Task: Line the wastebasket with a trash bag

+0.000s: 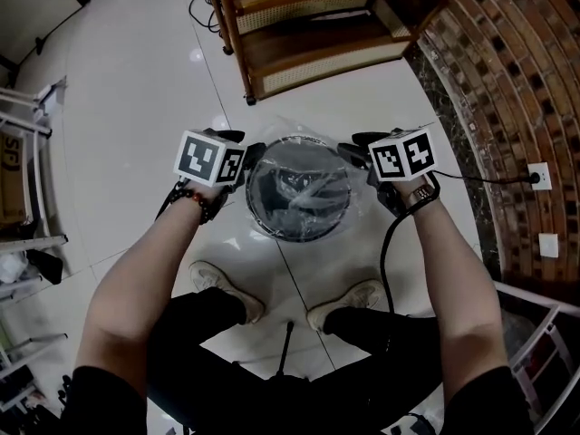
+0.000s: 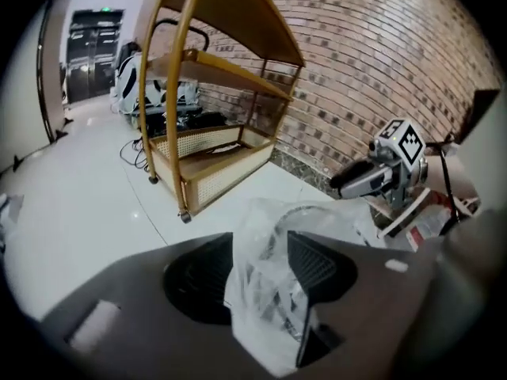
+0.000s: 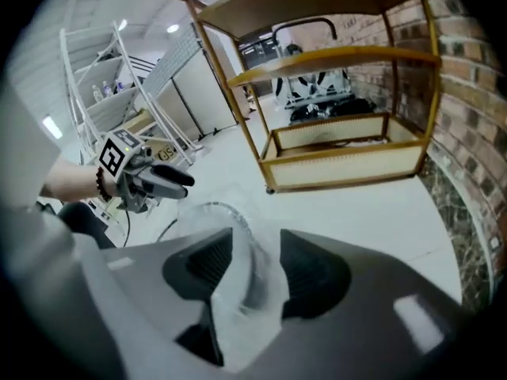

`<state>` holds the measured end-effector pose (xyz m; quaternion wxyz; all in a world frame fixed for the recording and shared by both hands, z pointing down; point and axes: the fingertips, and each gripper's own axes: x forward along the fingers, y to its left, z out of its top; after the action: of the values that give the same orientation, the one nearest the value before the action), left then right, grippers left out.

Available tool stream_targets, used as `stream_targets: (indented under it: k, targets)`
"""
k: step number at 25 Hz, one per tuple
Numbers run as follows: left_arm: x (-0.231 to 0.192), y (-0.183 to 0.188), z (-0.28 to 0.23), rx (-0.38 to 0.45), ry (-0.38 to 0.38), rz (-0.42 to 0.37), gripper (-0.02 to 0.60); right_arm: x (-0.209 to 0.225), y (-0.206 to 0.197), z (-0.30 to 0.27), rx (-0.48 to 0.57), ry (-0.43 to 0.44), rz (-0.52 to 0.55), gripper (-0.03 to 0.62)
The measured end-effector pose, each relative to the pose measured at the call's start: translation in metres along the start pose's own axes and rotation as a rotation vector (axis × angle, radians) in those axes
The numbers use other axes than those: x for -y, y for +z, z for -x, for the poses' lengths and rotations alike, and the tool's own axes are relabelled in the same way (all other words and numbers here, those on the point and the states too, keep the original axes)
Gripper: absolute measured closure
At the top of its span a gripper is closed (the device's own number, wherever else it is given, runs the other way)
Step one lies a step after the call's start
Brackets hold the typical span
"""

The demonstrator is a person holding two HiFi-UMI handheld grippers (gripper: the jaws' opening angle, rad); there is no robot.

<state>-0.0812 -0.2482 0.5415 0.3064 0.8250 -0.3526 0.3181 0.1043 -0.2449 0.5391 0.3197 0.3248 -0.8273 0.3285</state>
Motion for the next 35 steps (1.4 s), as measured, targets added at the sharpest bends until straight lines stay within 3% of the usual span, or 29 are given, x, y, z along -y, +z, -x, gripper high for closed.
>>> stream_targets:
  k: [4, 7, 11, 15, 26, 35]
  targets:
    - [-0.019, -0.012, -0.013, -0.022, -0.066, 0.179, 0.404, 0.015, -0.015, -0.009, -0.030, 0.082, -0.129, 0.405]
    - [-0.023, -0.019, -0.020, -0.026, -0.102, 0.250, 0.493, 0.015, -0.024, -0.015, -0.040, 0.148, -0.220, 0.429]
    - [-0.026, -0.021, -0.029, -0.033, -0.094, 0.249, 0.525, 0.019, -0.029, -0.021, -0.024, 0.167, -0.284, 0.591]
    - [-0.029, -0.023, -0.035, -0.033, -0.093, 0.264, 0.518, 0.022, -0.036, -0.029, -0.036, 0.158, -0.300, 0.592]
    - [-0.048, -0.024, -0.043, -0.004, -0.031, 0.315, 0.502, 0.056, -0.039, -0.041, 0.033, -0.006, -0.376, 0.592]
    - [-0.066, -0.025, -0.047, 0.004, 0.009, 0.338, 0.543, 0.065, -0.024, -0.044, 0.126, -0.025, -0.417, 0.592]
